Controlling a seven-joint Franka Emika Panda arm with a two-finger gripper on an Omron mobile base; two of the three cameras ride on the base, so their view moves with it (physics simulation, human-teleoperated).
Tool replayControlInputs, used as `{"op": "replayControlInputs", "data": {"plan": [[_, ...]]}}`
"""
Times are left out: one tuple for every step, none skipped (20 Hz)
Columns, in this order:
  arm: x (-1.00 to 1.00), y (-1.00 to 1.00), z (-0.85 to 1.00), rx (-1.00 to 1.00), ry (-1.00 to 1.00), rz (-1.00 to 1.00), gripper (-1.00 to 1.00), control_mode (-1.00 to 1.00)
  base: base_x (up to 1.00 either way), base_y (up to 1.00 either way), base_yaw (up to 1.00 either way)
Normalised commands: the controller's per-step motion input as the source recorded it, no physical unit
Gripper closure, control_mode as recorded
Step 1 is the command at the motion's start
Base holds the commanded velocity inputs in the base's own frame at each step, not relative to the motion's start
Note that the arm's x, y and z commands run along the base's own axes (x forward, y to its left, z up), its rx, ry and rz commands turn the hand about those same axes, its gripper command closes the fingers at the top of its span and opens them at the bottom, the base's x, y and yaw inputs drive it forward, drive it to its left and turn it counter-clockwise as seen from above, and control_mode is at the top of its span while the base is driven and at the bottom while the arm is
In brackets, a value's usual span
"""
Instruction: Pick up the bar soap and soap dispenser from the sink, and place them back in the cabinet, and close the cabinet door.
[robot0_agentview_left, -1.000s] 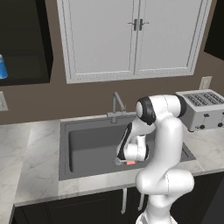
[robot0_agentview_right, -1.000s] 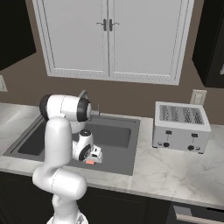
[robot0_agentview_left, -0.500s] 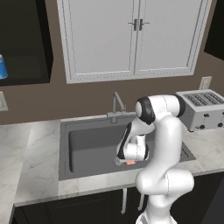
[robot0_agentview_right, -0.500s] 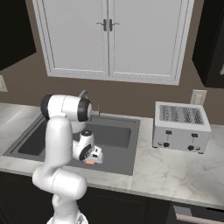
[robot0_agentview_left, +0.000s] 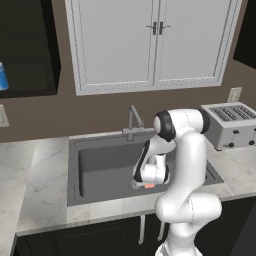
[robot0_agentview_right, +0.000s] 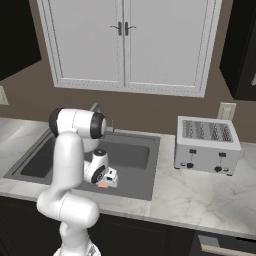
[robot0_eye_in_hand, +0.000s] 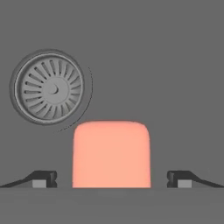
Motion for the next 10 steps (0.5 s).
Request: {"op": "replayControlInputs", "data": {"plan": [[0.0,0.0,-0.14,0.0,0.0,0.0,-1.0,-1.0,0.0,0.0,0.0],[0.0,0.0,-0.14,0.0,0.0,0.0,-1.0,-1.0,0.0,0.0,0.0],[0.0,0.0,-0.14,0.0,0.0,0.0,-1.0,-1.0,0.0,0.0,0.0],[0.0,0.0,-0.14,0.0,0.0,0.0,-1.0,-1.0,0.0,0.0,0.0],[0.0,0.0,-0.14,0.0,0.0,0.0,-1.0,-1.0,0.0,0.0,0.0],[0.0,0.0,-0.14,0.0,0.0,0.0,-1.0,-1.0,0.0,0.0,0.0],[0.0,0.0,-0.14,0.0,0.0,0.0,-1.0,-1.0,0.0,0.0,0.0],[0.0,0.0,-0.14,0.0,0.0,0.0,-1.0,-1.0,0.0,0.0,0.0],[0.0,0.0,-0.14,0.0,0.0,0.0,-1.0,-1.0,0.0,0.0,0.0],[0.0,0.0,-0.12,0.0,0.0,0.0,-1.0,-1.0,0.0,0.0,0.0]]}}
